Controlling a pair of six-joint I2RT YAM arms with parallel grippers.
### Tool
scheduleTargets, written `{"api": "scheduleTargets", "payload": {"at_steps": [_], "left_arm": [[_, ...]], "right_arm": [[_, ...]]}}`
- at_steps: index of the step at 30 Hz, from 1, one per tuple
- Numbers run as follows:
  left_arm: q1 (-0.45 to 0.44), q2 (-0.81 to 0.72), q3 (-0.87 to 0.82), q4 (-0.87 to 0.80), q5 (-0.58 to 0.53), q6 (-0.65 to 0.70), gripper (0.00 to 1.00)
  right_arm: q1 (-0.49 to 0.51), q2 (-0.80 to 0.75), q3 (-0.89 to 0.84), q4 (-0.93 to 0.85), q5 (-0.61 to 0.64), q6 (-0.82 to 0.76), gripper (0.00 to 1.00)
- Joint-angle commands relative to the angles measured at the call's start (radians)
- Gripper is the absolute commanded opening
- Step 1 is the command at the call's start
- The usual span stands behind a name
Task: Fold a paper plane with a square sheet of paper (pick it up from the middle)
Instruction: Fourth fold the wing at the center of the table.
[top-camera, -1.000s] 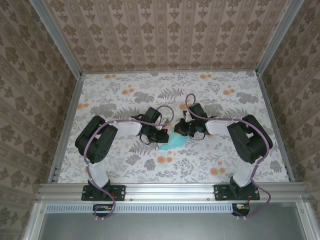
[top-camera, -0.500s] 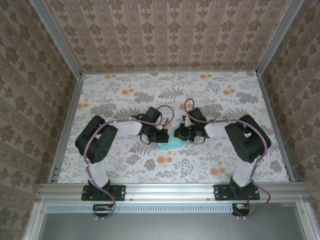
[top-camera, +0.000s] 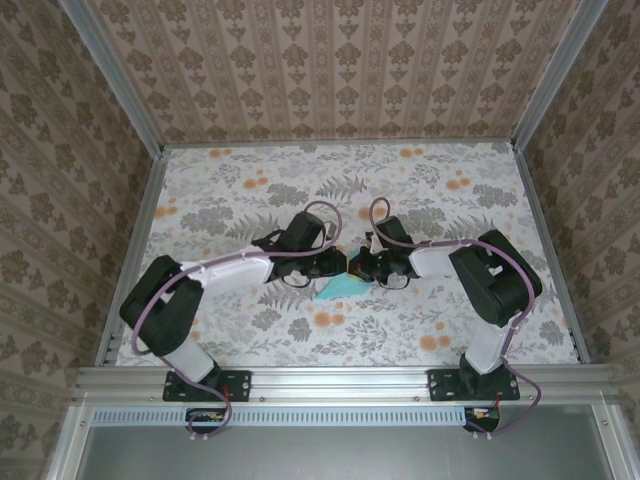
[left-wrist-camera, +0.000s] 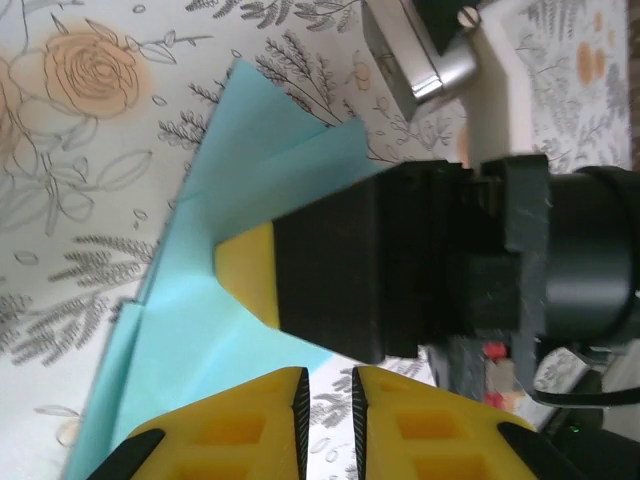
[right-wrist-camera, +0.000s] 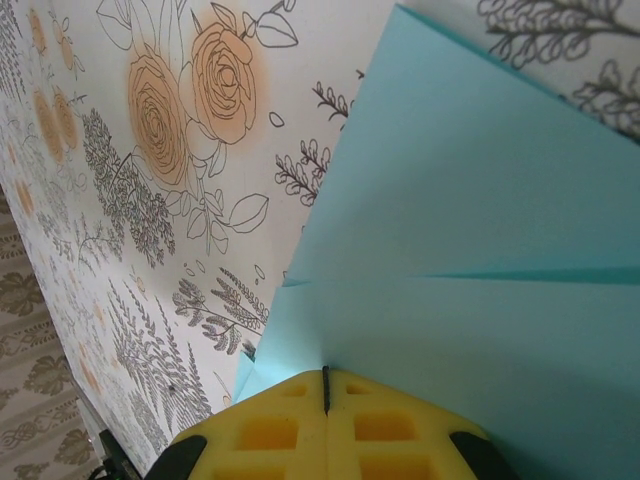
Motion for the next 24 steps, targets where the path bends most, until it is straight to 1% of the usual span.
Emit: {"api": "scheduleTargets", "payload": {"at_steps": [1, 6, 11, 16, 24], "left_arm": [[-0.022, -0.018, -0.112, 0.133, -0.053, -0.166, 0.23], [-0.040, -0.012, -0.212, 0.203, -0.098, -0.239, 0.23], [-0.040, -0.011, -0.248, 0.242, -0.124, -0.281, 0.21], [-0.040, -0.009, -0.248, 0.272, -0.133, -0.282, 0.20], [-0.038, 0.012, -0.247, 0.220, -0.187, -0.272, 0.20]], "right_arm": [[0.002, 0.059, -0.029, -0.095, 0.126, 0.023, 0.05], [0.002, 0.096, -0.026, -0.089, 0.125, 0.036, 0.05], [0.002, 0.103, -0.028, -0.097, 0.128, 0.031, 0.05], [0.002, 0.098, -0.037, -0.098, 0.134, 0.036, 0.04], [0.002, 0.104, -0.040, -0.114, 0.133, 0.031, 0.05]]}}
